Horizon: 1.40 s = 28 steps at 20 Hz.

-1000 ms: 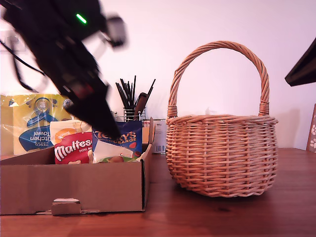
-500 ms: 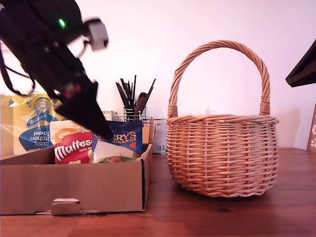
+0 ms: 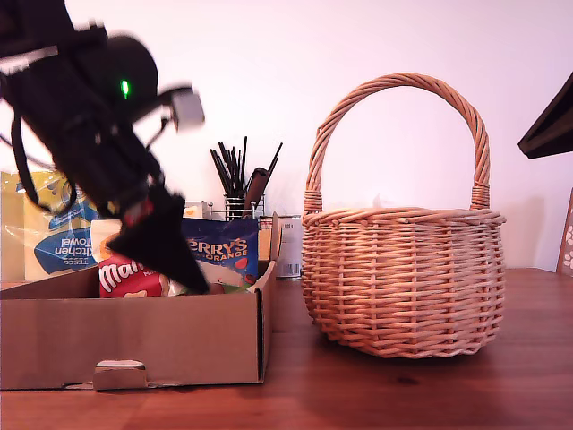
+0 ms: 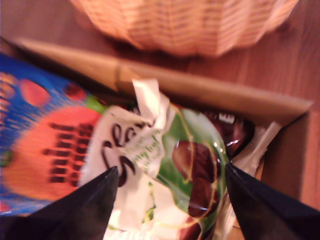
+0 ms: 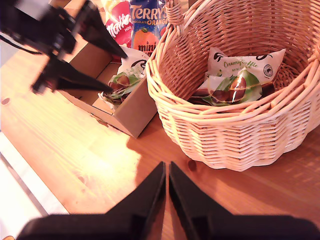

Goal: Move the bags of Easter eggs from the cardboard box on the left into the woven basket on the right side.

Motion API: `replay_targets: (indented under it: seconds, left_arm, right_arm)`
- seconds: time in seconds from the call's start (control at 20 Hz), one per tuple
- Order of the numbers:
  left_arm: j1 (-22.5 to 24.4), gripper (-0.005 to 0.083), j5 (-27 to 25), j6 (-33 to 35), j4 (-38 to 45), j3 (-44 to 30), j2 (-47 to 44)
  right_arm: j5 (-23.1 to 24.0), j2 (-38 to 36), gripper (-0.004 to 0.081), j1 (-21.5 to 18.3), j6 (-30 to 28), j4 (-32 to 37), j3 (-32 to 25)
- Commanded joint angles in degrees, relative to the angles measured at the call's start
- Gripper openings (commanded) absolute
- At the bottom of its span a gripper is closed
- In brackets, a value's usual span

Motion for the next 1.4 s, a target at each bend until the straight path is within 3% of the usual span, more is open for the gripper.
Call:
replay_targets:
  seconds: [0.0,0.25,0.6,0.65,0.8,0.9,1.35]
  left_arm:
    - [0.0,0.0582,1.2,0.3,0.6,-1.3,1.1]
    - [0.0,0.0351,1.4,-0.1,0.2,-1.3,3.0]
    - [0.0,0.0381,1.4,-0.2,0.4,-1.3,4.0]
    - [0.0,0.0332,1.4,-0.2,0.4,-1.3,4.0]
    - [0.0,0.0064,1.4,-0.1,0.2,-1.3,4.0]
    - [0.0,-0.0027,1.4,-0.1,0.4,-1.3,4.0]
    - [0.0,-0.0024,0.2,-0.1,-0.8,-0.3,0.0]
  right_arm:
    - [0.0,0.0,-0.0012,0.3,-0.2,0.2,-0.1]
    - [0.0,0.0,-0.0012,0.3,-0.2,0.2,-0.1]
    - [0.0,0.0,-0.0012,0.3,-0.2,0.2,-0.1]
    - [0.0,0.0,-0.0012,0.3,-0.2,0.2,-0.1]
    - [0.0,0.0,-0.0012,0.3,-0.1,0.2,-0.1]
    - [0.0,0.0,-0.0012,0.3,-0.1,0.2,-0.1]
    - [0.0,0.0,-0.0012,0.3,-0.1,0.2,-0.1]
